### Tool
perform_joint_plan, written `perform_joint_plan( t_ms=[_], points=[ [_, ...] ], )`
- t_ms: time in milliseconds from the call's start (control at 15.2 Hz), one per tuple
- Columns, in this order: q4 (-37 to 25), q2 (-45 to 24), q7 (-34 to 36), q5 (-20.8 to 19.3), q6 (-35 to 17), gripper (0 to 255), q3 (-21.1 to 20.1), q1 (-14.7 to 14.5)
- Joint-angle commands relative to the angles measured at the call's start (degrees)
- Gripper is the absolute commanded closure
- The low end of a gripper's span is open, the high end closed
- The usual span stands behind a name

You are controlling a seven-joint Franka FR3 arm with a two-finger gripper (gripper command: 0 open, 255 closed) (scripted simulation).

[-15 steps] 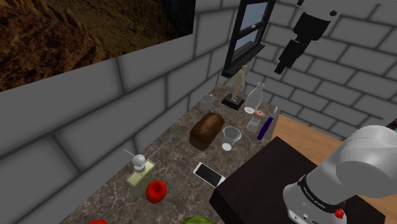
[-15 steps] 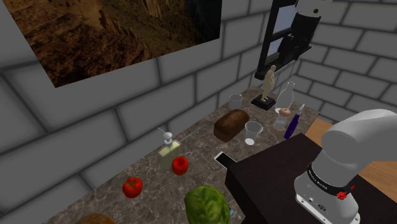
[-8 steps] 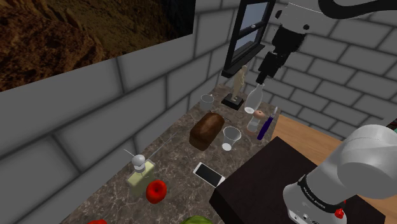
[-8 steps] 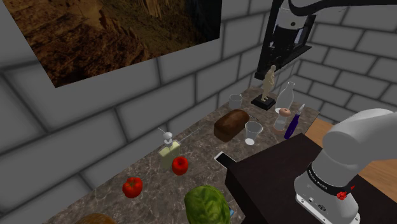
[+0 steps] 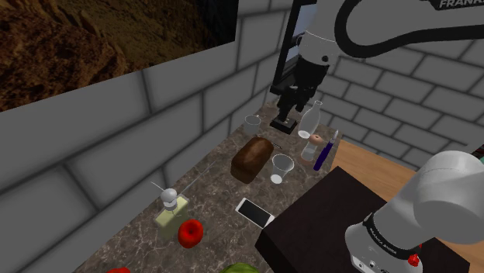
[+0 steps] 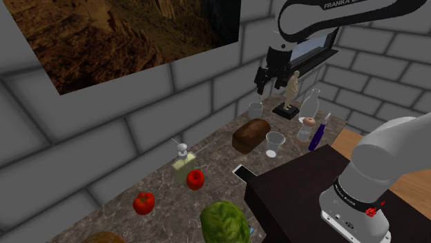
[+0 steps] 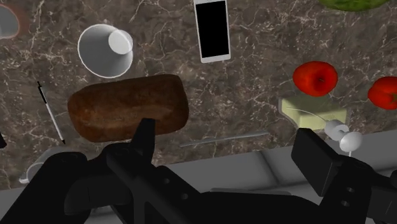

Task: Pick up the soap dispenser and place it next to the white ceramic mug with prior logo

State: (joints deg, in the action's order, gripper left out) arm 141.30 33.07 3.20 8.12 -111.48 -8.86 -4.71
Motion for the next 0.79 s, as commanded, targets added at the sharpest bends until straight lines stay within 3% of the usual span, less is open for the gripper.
perform_joint_plan(
  t_ms=[0,726],
  points=[
    [-0.28,-3.42,1.94,0.92,-2.96,0,-1.89,-0.70],
    [-7.80,-24.39,13.18,0.81,-15.37,0,-10.86,-3.28]
  ],
)
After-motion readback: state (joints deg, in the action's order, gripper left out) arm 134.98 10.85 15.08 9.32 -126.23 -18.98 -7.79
